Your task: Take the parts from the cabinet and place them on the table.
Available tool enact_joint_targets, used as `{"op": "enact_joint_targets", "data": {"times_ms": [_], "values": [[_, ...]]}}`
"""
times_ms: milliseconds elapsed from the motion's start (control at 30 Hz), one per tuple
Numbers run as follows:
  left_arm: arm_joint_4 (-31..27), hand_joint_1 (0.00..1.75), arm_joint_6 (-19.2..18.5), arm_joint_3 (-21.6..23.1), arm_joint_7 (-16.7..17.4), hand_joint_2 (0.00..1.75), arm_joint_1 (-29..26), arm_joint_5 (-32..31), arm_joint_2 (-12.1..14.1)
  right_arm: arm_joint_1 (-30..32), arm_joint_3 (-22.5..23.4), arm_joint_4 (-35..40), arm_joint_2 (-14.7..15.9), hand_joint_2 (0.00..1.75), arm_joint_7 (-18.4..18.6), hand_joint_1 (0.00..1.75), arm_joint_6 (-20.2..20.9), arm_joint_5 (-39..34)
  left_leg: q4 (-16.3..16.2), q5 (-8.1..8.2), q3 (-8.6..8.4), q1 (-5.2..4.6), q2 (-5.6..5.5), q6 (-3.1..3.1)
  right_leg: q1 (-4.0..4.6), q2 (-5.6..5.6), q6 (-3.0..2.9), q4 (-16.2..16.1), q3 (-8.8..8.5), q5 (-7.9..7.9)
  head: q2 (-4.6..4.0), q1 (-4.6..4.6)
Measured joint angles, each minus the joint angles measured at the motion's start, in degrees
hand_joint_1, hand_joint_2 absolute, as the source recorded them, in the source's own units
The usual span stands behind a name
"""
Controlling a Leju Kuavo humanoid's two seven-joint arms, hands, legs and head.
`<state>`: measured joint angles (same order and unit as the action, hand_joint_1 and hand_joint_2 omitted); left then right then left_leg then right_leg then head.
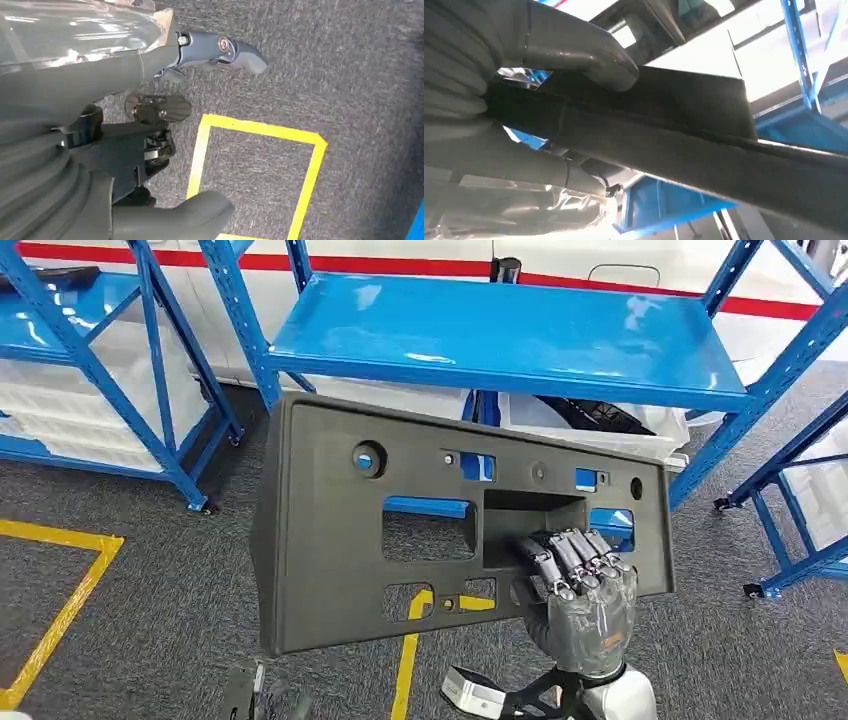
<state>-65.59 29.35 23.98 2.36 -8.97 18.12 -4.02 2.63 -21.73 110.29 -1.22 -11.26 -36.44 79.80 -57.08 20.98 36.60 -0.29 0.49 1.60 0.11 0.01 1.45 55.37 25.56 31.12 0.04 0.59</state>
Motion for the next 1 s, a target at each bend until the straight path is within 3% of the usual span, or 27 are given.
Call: {"op": "enact_joint_targets", "data": {"times_ms": [33, 67, 100, 167, 200, 233, 267, 300, 333, 367, 400, 500, 567, 600, 633, 667, 700, 733, 767, 800, 833, 867, 900, 933, 967, 1000], "values": [[0.0, 0.0, 0.0, 0.0, 0.0, 1.75, 0.0, 0.0, 0.06, -0.03, 0.0, -0.02, 0.0, 1.75, 0.0, 1.75, 0.0, 0.0, -0.15, -0.18, 0.4, 0.07, -0.07, -0.35, -1.17, -0.07, -0.86, -0.25, 0.44, -0.78, 0.0, -0.04], [0.0, 0.0, 0.0, 0.0, 0.0, 1.75, 0.03, 0.02, 0.15, -0.18, 0.0, -0.02, -0.09, 1.75, -0.02, 1.75, 0.0, -0.04, -1.13, 1.89, 1.11, 0.29, -0.33, -0.66, -1.2, -0.23, -1.4, -0.18, 0.98, -1.34, 0.02, 0.04], [0.0, 0.0, 0.0, 0.02, 0.0, 1.75, 0.02, 0.04, 0.15, -0.22, 0.0, -0.02, -0.17, 1.75, -0.13, 1.75, 0.0, -0.26, -3.62, 5.51, 1.87, 0.49, -0.39, -0.94, -1.23, -0.31, -2.37, -0.18, 1.66, -1.99, 0.0, 0.22], [0.02, 0.0, 0.0, 0.02, -0.07, 1.75, 0.05, 0.53, 0.24, -0.54, 0.0, -0.09, -0.26, 1.75, -0.42, 1.75, 0.0, -0.63, -12.79, 12.27, 4.21, 0.71, -0.45, -1.78, -1.1, -0.37, -2.61, -0.11, 2.79, -3.33, 0.0, 0.33], [0.02, 0.0, 0.02, 0.02, -0.18, 1.75, 0.01, 0.63, 0.26, -0.67, 0.0, -0.2, -0.28, 1.75, -0.74, 1.75, 0.0, -0.81, -16.78, 13.4, 4.99, 0.9, -0.47, -2.07, -1.04, -0.39, -2.51, 0.01, 3.59, -4.01, 0.0, 0.37], [0.07, 0.0, 0.02, 0.02, -0.22, 1.75, 0.0, 0.72, 0.31, -0.76, 0.0, -0.33, -0.26, 1.75, -0.96, 1.75, 0.0, -0.98, -18.47, 12.8, 4.81, 1.06, -0.46, -2.21, -1.02, -0.37, -2.26, 0.13, 4.31, -4.47, 0.0, 0.35], [0.09, 0.0, 0.04, 0.02, -0.22, 1.75, 0.0, 0.85, 0.31, -0.84, 0.0, -0.48, -0.26, 1.75, -1.01, 1.75, 0.0, -1.05, -17.59, 11.31, 3.41, 1.19, -0.45, -2.26, -1.04, -0.37, -2.06, 0.39, 5.05, -4.81, 0.0, 0.35], [0.09, 0.0, 0.04, 0.02, -0.24, 1.75, 0.01, 0.87, 0.33, -0.92, 0.0, -0.59, -0.28, 1.75, -1.01, 1.75, 0.0, -1.09, -14.32, 9.52, 0.82, 1.37, -0.41, -2.3, -1.07, -0.36, -1.98, 0.73, 5.67, -5.06, 0.0, 0.37], [0.09, 0.0, 0.04, 0.0, -0.24, 1.75, 0.03, 0.87, 0.33, -1.0, 0.0, -0.63, -0.28, 1.75, -1.01, 1.75, 0.0, -1.09, -8.91, 7.88, -2.93, 1.5, -0.41, -2.21, -1.1, -0.35, -1.73, 1.1, 6.23, -5.22, 0.0, 0.39], [0.07, 0.0, 0.07, 0.0, -0.33, 1.75, 0.04, 0.87, 0.33, -1.12, 0.0, -0.63, -0.28, 1.75, -1.03, 1.75, 0.0, -1.11, -2.99, 7.47, -7.02, 1.54, -0.51, -1.95, -1.1, -0.36, -1.48, 1.49, 6.58, -5.38, 0.0, 0.37], [0.07, 0.0, 0.15, 0.0, -0.39, 1.75, 0.11, 1.07, 0.35, -1.31, 0.02, -0.63, -0.28, 1.75, -1.13, 1.75, 0.0, -1.2, 0.15, 8.62, -8.88, 1.27, -0.67, -1.68, -0.66, -0.36, -1.12, 1.76, 7.07, -5.63, 0.0, 0.38], [0.07, 0.0, 0.52, -0.02, -0.68, 1.75, -0.09, 1.29, 0.37, -2.07, 0.0, -0.9, -0.37, 1.75, -1.64, 1.75, 0.0, -1.71, 0.21, 8.03, -7.99, 0.63, -0.71, -0.76, -1.09, -0.49, 0.4, 1.55, 7.5, -6.85, 0.0, 0.28], [0.04, 0.0, 0.59, -0.02, -0.72, 1.75, -0.07, 1.29, 0.35, -2.12, 0.02, -0.96, -0.39, 1.75, -1.81, 1.75, 0.0, -1.84, 0.99, 7.05, -7.72, 0.68, -0.57, 0.19, -0.68, -0.41, 1.04, 1.35, 7.78, -7.26, 0.0, 0.22], [0.04, 0.0, 0.63, -0.04, -0.74, 1.75, 0.05, 1.33, 0.28, -2.26, 0.07, -1.09, -0.35, 1.75, -1.9, 1.75, 0.0, -2.01, 1.42, 6.34, -7.51, 0.99, -0.1, 0.62, -1.03, -0.46, 0.88, 2.3, 8.22, -6.11, 0.0, 0.24], [0.02, 0.0, 0.72, -0.09, -0.81, 1.75, 0.07, 1.51, 0.28, -2.49, 0.04, -1.18, -0.37, 1.75, -2.03, 1.75, 0.0, -2.08, 1.56, 5.78, -6.92, 1.0, -0.16, 1.35, -0.87, -0.3, 0.35, 4.23, 9.52, -3.9, 0.0, 0.09], [0.02, 0.0, 0.74, -0.11, -0.83, 1.75, 0.04, 1.75, 0.28, -2.75, 0.07, -1.33, -0.35, 1.75, -2.21, 1.75, 0.0, -2.19, 1.55, 5.19, -6.06, 0.98, -0.08, 1.48, -0.94, -0.25, -0.24, 8.58, 11.12, -0.67, 0.0, -0.18], [0.02, 0.0, 0.77, -0.13, -0.83, 1.75, -0.05, 1.75, 0.26, -2.85, 0.13, -1.57, -0.35, 1.75, -2.27, 1.75, 0.0, -2.42, 1.52, 4.62, -5.28, 0.93, 0.02, 1.52, -1.07, -0.24, -0.42, 13.03, 12.51, 1.77, 0.0, -0.15], [0.02, 0.0, 0.89, -0.13, -0.83, 1.75, -0.08, 1.86, 0.26, -2.9, 0.2, -1.75, -0.33, 1.75, -2.51, 1.75, 0.0, -2.71, 1.47, 4.09, -4.47, 0.93, 0.08, 1.46, -1.15, -0.23, -0.26, 17.06, 13.59, 3.4, 0.0, -0.17], [0.02, 0.0, 0.92, -0.15, -0.83, 1.75, -0.12, 1.9, 0.26, -2.92, 0.31, -1.95, -0.28, 1.75, -2.75, 1.75, 0.0, -2.97, 1.43, 3.5, -3.77, 0.94, 0.1, 1.37, -1.2, -0.23, 0.25, 19.31, 13.73, 3.56, 0.0, -0.28], [0.02, 0.0, 1.0, -0.15, -0.85, 1.75, -0.14, 1.9, 0.26, -2.93, 0.41, -2.16, -0.26, 1.75, -2.99, 1.75, 0.0, -3.17, 1.41, 2.95, -3.04, 0.95, 0.14, 1.2, -1.45, -0.24, 1.05, 18.94, 12.63, 2.57, 0.0, -0.22], [0.02, 0.0, 1.09, -0.15, -0.85, 1.75, -0.16, 2.12, 0.26, -2.97, 0.5, -2.36, -0.26, 1.75, -3.1, 1.75, 0.0, -3.32, 1.33, 2.46, -2.32, 1.01, 0.14, 0.93, -1.75, -0.25, 1.94, 16.13, 10.29, 0.71, 0.0, -0.26], [0.02, 0.0, 1.14, -0.15, -0.85, 1.75, -0.21, 2.27, 0.26, -3.09, 0.57, -2.54, -0.26, 1.75, -3.26, 1.75, 0.0, -3.39, 1.04, 2.05, -1.59, 1.21, 0.11, 0.49, -2.06, -0.27, 2.75, 10.97, 6.83, -1.28, 0.0, -0.24], [0.0, 0.0, 1.16, -0.18, -0.85, 1.75, -0.26, 2.32, 0.28, -3.25, 0.61, -2.67, -0.28, 1.75, -3.48, 1.75, 0.0, -3.48, 0.58, 1.76, -1.0, 1.35, 0.09, 0.09, -2.38, -0.27, 3.18, 5.63, 3.39, -2.2, 0.0, -0.26], [-0.13, 0.0, 1.25, -0.31, -0.87, 1.75, -0.31, 2.43, 0.35, -3.48, 0.7, -2.82, -0.28, 1.75, -3.78, 1.75, 0.0, -3.54, 0.17, 1.49, -0.32, 0.98, 0.06, -0.31, -2.15, -0.12, 3.06, 1.82, 1.08, -0.5, 0.0, -0.5], [-0.33, 0.0, 1.25, -0.37, -0.9, 1.75, -0.33, 2.51, 0.31, -3.51, 0.83, -2.89, -0.31, 1.75, -4.18, 1.75, 0.0, -3.72, -0.14, 1.04, 0.06, 0.9, 0.08, -0.74, -1.28, 0.25, 2.42, 0.73, 0.84, -0.24, 0.02, -0.33], [-0.35, 0.0, 1.31, -0.44, -1.05, 1.75, -0.45, 2.82, 0.31, -3.49, 1.05, -3.1, -0.31, 1.75, -4.39, 1.75, 0.0, -3.87, -0.2, 0.59, 0.1, 0.68, 0.03, -0.94, -1.51, 0.18, 2.26, 1.02, 1.39, -0.42, 0.0, -0.31]]}}
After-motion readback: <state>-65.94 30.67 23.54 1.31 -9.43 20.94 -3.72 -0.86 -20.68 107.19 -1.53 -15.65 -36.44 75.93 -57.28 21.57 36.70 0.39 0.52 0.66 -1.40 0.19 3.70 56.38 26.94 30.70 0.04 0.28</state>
